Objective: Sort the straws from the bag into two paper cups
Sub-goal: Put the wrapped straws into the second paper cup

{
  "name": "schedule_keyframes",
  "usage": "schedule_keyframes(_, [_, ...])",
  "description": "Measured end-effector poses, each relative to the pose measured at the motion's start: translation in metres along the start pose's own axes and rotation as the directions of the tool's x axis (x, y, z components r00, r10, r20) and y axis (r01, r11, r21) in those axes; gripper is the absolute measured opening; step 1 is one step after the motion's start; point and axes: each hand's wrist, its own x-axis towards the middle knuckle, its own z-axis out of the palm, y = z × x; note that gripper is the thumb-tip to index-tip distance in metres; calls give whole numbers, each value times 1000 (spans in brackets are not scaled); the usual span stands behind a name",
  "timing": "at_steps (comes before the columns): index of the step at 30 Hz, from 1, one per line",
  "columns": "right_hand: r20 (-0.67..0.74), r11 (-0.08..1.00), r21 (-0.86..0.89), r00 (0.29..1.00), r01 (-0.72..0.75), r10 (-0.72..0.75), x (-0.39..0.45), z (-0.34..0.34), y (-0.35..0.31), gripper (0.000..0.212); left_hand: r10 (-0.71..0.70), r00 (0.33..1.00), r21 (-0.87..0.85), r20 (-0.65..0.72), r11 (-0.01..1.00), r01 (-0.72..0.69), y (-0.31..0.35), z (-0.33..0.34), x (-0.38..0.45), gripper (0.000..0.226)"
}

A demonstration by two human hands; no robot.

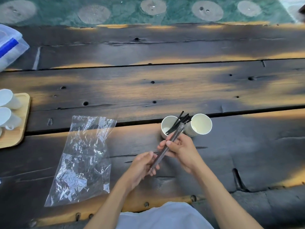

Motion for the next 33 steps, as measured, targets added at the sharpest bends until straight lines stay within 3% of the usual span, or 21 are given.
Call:
schedule_keyframes(3, [-171, 988, 79, 978, 135, -120, -11, -26, -21, 15, 28, 986, 284, -164, 958, 20, -1, 2, 9, 27])
schedule_keyframes(6, [-325, 959, 98, 919, 268, -224, -21, -54, -45, 16, 154, 950, 561, -273, 827, 27, -9, -7, 22, 22])
schedule_keyframes(9, [-447, 921, 72, 838, 382, -313, -28, -75, -65, 20, 310, 915, 869, -257, 488, 78, -20, -20, 33, 53])
schedule_keyframes(13, [-575, 874, 30, 723, 486, -382, -23, -91, -81, 22, 308, 931, 977, -194, 150, 154, -34, -29, 48, 94])
schedule_keyframes(15, [-625, 866, -27, 668, 499, -404, -18, -96, -82, 18, 265, 947, 983, -181, 60, 171, -40, -29, 54, 105])
schedule_keyframes(19, [-662, 846, -164, 579, 507, -476, -2, -101, -78, 14, 165, 964, 977, -210, -9, 215, -44, -22, 65, 114])
schedule_keyframes(22, [-662, 842, -235, 555, 485, -504, 13, -105, -71, 14, 131, 965, 972, -227, -27, 232, -45, -20, 71, 116])
schedule_keyframes(33, [-602, 913, -231, 688, 335, -405, 43, -103, -48, 14, 132, 965, 972, -227, -33, 233, -43, -20, 69, 115])
